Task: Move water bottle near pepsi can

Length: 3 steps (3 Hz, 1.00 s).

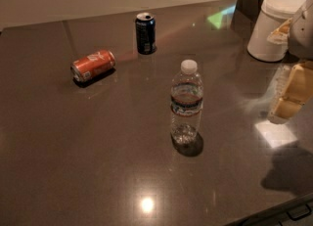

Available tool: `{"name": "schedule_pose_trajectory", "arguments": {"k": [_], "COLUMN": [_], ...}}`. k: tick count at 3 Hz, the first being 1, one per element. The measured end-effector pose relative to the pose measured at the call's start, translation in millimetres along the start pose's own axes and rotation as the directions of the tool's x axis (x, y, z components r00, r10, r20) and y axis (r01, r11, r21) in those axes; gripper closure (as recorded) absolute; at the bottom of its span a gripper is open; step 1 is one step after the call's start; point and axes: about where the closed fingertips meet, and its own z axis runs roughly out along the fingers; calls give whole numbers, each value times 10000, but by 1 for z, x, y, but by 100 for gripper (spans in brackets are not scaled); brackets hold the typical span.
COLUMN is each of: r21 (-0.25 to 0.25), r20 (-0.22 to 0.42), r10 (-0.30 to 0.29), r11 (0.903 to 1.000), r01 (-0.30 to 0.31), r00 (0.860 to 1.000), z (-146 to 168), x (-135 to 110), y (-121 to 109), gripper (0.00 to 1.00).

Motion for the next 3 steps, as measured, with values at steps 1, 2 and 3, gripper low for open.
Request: {"name": "schedule_pose_trajectory", "arguments": {"k": [1,2,3], "r21": [2,-125,-456], "r20": [1,608,2237], "r10": [0,-111,-191], "r11": [10000,9999,9985], "r01": [0,119,301], "r00": [10000,9981,9745], "z": [0,2,15], "x": [0,-13,-47], "y": [0,3,16], "gripper": [0,0,0]}}
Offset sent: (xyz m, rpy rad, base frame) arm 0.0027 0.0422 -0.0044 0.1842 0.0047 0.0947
